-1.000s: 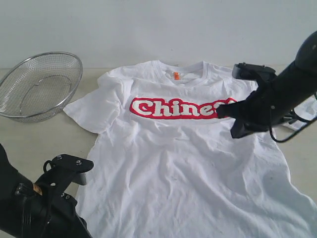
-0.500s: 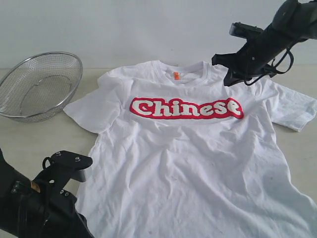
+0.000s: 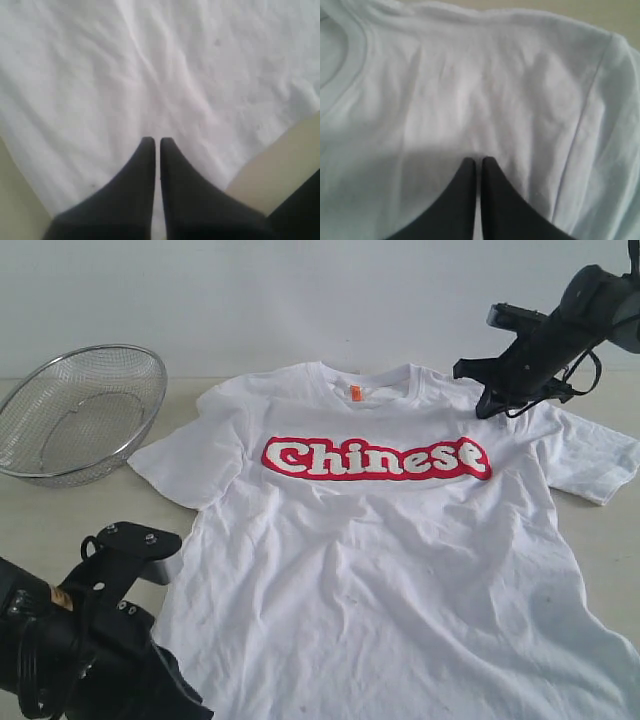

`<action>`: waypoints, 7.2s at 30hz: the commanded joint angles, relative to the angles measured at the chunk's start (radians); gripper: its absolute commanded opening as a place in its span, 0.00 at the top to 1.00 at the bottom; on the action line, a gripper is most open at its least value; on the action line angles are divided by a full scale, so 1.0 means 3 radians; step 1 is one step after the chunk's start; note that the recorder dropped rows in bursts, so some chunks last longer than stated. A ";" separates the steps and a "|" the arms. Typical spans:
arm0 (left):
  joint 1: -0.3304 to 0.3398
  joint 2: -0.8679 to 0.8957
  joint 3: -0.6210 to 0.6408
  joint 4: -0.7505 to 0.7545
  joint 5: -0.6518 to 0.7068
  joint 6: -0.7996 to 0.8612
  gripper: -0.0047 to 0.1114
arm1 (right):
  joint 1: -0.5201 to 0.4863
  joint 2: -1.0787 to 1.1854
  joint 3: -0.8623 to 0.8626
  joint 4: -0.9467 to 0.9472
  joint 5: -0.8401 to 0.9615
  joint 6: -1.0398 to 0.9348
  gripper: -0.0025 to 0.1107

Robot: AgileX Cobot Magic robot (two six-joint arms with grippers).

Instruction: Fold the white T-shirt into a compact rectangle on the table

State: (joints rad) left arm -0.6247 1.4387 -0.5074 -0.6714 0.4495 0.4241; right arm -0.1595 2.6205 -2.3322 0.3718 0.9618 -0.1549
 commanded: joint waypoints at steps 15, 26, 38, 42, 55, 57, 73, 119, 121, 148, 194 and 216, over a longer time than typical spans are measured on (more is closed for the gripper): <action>-0.0012 -0.0510 -0.0057 -0.0017 -0.0017 0.0009 0.92 | -0.0132 0.0111 -0.0034 -0.0373 -0.0200 0.0060 0.98; -0.0012 -0.0527 -0.0057 -0.0017 -0.0017 0.0009 0.92 | -0.0231 0.0148 -0.0034 -0.0712 -0.0221 0.0199 0.98; -0.0012 -0.0528 -0.0057 -0.0017 -0.0031 0.0009 0.92 | -0.0301 0.0178 -0.0262 0.0005 -0.0051 -0.0077 0.98; -0.0012 -0.0528 -0.0057 -0.0017 -0.0031 0.0009 0.92 | -0.0263 0.0171 -0.0519 0.0544 0.0187 -0.0328 0.98; -0.0005 -0.0663 -0.0057 0.0485 -0.0199 -0.0376 0.92 | 0.0609 0.0058 -0.0848 0.0818 0.0513 -0.0734 0.98; -0.0005 -0.0748 -0.0057 0.0884 -0.0192 -0.0750 0.92 | 0.0766 0.0058 -0.0848 0.0810 0.0519 -0.0756 0.98; 0.0374 -0.0895 -0.0110 0.3376 -0.1020 -0.3220 0.92 | 0.1202 0.0058 -0.0848 0.1016 0.0177 -0.0725 0.98; 0.1142 0.4125 -0.6310 0.2301 0.1554 -0.0864 0.92 | 0.0289 -0.0131 -0.0833 0.1085 0.0864 -0.1022 0.98; 0.1141 0.4162 -0.6332 0.2334 0.1545 -0.0875 0.92 | 0.0298 -0.0131 -0.0833 0.1091 0.0864 -0.1023 0.98; 0.1136 0.4370 -0.6761 0.3189 0.1712 -0.1282 0.92 | 0.0298 -0.0131 -0.0833 0.1169 0.0864 -0.1058 0.98; 0.1098 0.4332 -0.6761 0.3309 0.2572 -0.1240 0.92 | 0.0298 -0.0053 -0.0833 0.1326 0.0864 -0.1062 0.98; 0.1119 0.3677 -0.6761 0.2791 0.2158 -0.1599 0.92 | 0.0265 -0.0067 -0.0833 0.1424 0.0864 -0.0703 0.98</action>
State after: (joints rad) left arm -0.2895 2.5817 -2.5343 0.2056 1.0586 -0.0440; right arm -0.0699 2.6120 -2.5811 0.7941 1.2199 -0.3832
